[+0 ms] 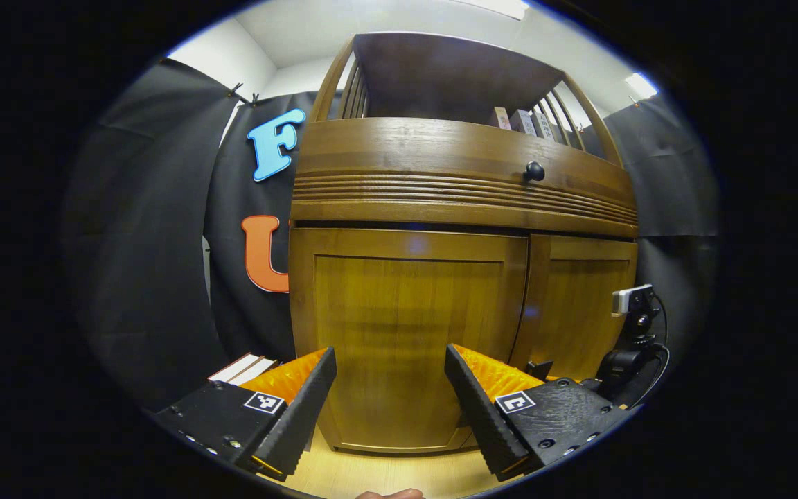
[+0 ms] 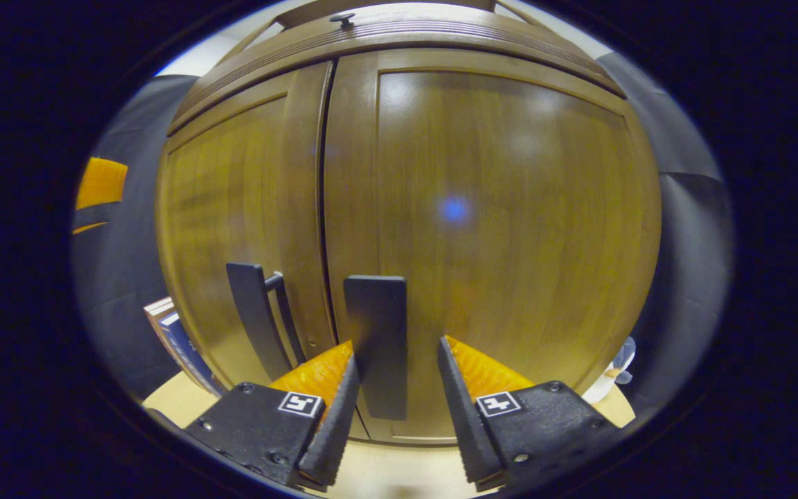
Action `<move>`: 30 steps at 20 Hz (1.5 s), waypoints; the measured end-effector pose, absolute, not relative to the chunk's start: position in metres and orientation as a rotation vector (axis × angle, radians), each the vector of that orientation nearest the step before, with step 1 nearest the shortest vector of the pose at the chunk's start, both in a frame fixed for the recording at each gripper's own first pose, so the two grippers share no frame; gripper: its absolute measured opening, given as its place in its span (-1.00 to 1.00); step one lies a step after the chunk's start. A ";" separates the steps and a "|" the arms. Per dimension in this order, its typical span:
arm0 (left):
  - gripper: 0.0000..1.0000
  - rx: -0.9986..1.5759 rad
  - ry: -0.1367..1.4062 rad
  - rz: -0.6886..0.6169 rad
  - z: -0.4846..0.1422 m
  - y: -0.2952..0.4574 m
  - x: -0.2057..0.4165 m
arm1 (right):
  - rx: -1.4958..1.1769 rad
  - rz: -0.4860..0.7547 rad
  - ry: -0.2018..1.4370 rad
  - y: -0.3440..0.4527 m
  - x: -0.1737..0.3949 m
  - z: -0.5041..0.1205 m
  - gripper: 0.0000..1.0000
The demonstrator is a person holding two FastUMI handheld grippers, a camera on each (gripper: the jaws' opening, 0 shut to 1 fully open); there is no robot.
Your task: Open the right door of the double-door shoe cabinet with the right hand, and open the left door with the left hand.
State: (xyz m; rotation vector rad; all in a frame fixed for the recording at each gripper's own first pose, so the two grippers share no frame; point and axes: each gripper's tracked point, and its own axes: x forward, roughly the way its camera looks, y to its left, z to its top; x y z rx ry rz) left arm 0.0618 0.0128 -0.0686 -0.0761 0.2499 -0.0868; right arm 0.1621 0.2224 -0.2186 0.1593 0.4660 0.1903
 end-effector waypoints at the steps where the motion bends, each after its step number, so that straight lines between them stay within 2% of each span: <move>1: 0.89 -0.074 0.249 -0.089 -0.068 0.012 0.061 | 0.169 0.206 0.466 0.228 0.161 -0.220 0.22; 2: 0.89 -0.072 0.248 -0.090 -0.067 0.012 0.059 | 0.180 0.219 0.467 0.233 0.160 -0.218 0.14; 3: 0.89 -0.069 0.246 -0.088 -0.066 0.012 0.059 | 0.169 0.203 0.459 0.231 0.161 -0.218 -0.19; 5: 0.90 -0.065 0.235 -0.084 -0.062 0.013 0.057 | 0.148 0.189 0.458 0.230 0.161 -0.220 -0.29; 9: 0.89 -0.064 0.221 -0.075 -0.058 0.013 0.052 | 0.171 0.207 0.465 0.229 0.159 -0.218 -0.37; 16: 0.89 -0.052 0.201 -0.081 -0.047 0.007 0.041 | 0.173 0.206 0.482 0.227 0.154 -0.216 -0.39; 21: 0.89 -0.065 0.189 -0.085 -0.045 0.003 0.032 | 0.173 0.215 0.472 0.221 0.132 -0.212 -0.46; 30: 0.89 -0.062 0.167 -0.081 -0.042 -0.004 0.024 | 0.184 0.266 0.521 0.216 0.114 -0.209 -0.41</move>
